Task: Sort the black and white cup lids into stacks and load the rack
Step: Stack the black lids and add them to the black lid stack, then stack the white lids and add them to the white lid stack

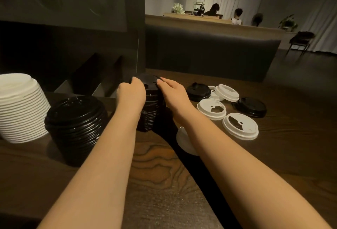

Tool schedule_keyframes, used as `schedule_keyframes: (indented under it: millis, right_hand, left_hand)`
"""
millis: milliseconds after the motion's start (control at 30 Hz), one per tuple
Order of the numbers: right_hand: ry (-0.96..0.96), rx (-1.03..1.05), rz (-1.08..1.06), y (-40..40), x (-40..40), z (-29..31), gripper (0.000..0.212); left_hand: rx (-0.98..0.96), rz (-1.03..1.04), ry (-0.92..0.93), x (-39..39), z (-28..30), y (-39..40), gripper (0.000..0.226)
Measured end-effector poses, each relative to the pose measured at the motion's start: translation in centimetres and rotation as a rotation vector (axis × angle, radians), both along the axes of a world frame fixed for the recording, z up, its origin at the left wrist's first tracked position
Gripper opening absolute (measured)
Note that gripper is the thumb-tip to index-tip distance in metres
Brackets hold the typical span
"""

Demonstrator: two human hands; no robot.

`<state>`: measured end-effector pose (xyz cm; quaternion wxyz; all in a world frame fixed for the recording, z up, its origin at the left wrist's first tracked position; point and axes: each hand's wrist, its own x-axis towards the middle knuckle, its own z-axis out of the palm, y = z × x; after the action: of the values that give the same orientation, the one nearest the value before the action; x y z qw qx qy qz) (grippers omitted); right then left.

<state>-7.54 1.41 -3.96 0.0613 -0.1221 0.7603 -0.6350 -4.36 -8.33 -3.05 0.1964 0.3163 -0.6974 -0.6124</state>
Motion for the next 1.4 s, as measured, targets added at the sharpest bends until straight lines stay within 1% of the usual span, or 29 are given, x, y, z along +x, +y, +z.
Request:
schedule_keyframes:
  millis: [33, 67, 100, 167, 233, 367, 467, 500, 667, 733, 800, 900, 967, 1000, 1033, 1100, 1167, 1233, 1267, 1333, 1400]
  right_hand:
    - [0.001, 0.009, -0.001, 0.1, 0.1, -0.2, 0.027]
    - [0.004, 0.013, -0.001, 0.3, 0.2, -0.3, 0.023]
    - [0.012, 0.020, 0.000, 0.4, 0.2, -0.6, 0.024]
    - [0.045, 0.030, 0.002, 0.4, 0.1, -1.2, 0.037]
    - [0.094, 0.047, 0.011, 0.4, 0.1, -1.5, 0.043]
    - [0.115, 0.057, 0.050, 0.6, 0.0, -1.9, 0.044]
    - [0.145, 0.053, 0.056, 0.8, 0.0, -2.0, 0.043]
    - [0.165, 0.051, 0.054, 0.9, 0.0, -1.9, 0.042]
    - [0.250, 0.059, 0.053, 1.1, 0.1, -1.9, 0.031]
    - [0.257, 0.073, 0.053, 1.1, 0.2, -2.0, 0.032]
    - [0.323, 0.128, 0.040, 1.3, 0.3, -1.9, 0.035]
    - [0.491, 0.244, 0.072, 2.0, 0.5, -1.7, 0.037]
    - [0.519, 0.318, 0.092, 2.3, 0.6, -1.9, 0.037]
    - [0.539, 0.305, 0.072, 2.4, 0.6, -2.0, 0.038]
    - [0.567, 0.267, 0.038, 2.5, 0.5, -2.0, 0.040]
    - [0.586, 0.234, 0.007, 2.7, 0.2, -2.2, 0.043]
    - [0.484, 0.255, 0.063, 2.7, 0.2, -2.4, 0.047]
    - [0.378, 0.243, 0.087, 2.7, 0.3, -2.0, 0.052]
    - [0.364, 0.255, 0.087, 2.9, 0.3, -1.4, 0.052]
    - [0.357, 0.311, 0.056, 3.9, 0.0, 0.0, 0.050]
    - [0.255, 0.289, -0.008, 5.7, -0.4, 0.9, 0.053]
  left_hand:
    - [-0.009, -0.007, -0.006, 0.0, -0.2, 0.1, 0.054]
    - [-0.020, -0.015, -0.015, 0.0, -0.3, 0.2, 0.054]
    - [-0.025, -0.012, -0.022, -0.1, -0.5, 0.2, 0.053]
    - [-0.012, -0.008, -0.016, -0.3, -0.7, 0.2, 0.049]
    - [-0.024, 0.001, 0.011, -0.5, -0.8, 0.1, 0.043]
    - [-0.065, 0.013, 0.019, -0.2, -0.7, 0.4, 0.046]
    - [-0.024, 0.044, 0.005, -0.5, -1.2, 0.3, 0.046]
    - [-0.019, 0.049, -0.014, -0.7, -1.4, 0.2, 0.046]
    - [0.018, 0.052, 0.004, -1.0, -1.4, 0.1, 0.044]
    - [-0.012, 0.044, -0.013, -0.7, -1.3, 0.2, 0.044]
    - [-0.019, 0.027, 0.025, -0.3, -1.3, 0.4, 0.042]
    - [-0.107, 0.111, 0.142, 0.5, -1.1, 0.7, 0.043]
    - [-0.251, 0.136, 0.283, 1.0, -0.9, 1.0, 0.043]
    - [-0.333, 0.105, 0.330, 1.4, -0.9, 1.1, 0.042]
    - [-0.404, 0.054, 0.341, 1.5, -1.1, 1.2, 0.040]
    - [-0.556, -0.054, 0.241, 1.4, -1.5, 1.2, 0.036]
    - [-0.693, -0.102, 0.093, 1.1, -1.8, 1.1, 0.036]
    - [-0.777, -0.079, 0.047, 1.0, -1.7, 1.2, 0.037]
    - [-0.801, -0.066, 0.069, 1.0, -1.7, 1.4, 0.036]
    - [-0.841, -0.060, 0.171, 1.0, -1.8, 1.8, 0.033]
    - [-0.863, -0.088, 0.326, 1.4, -2.0, 2.6, 0.033]
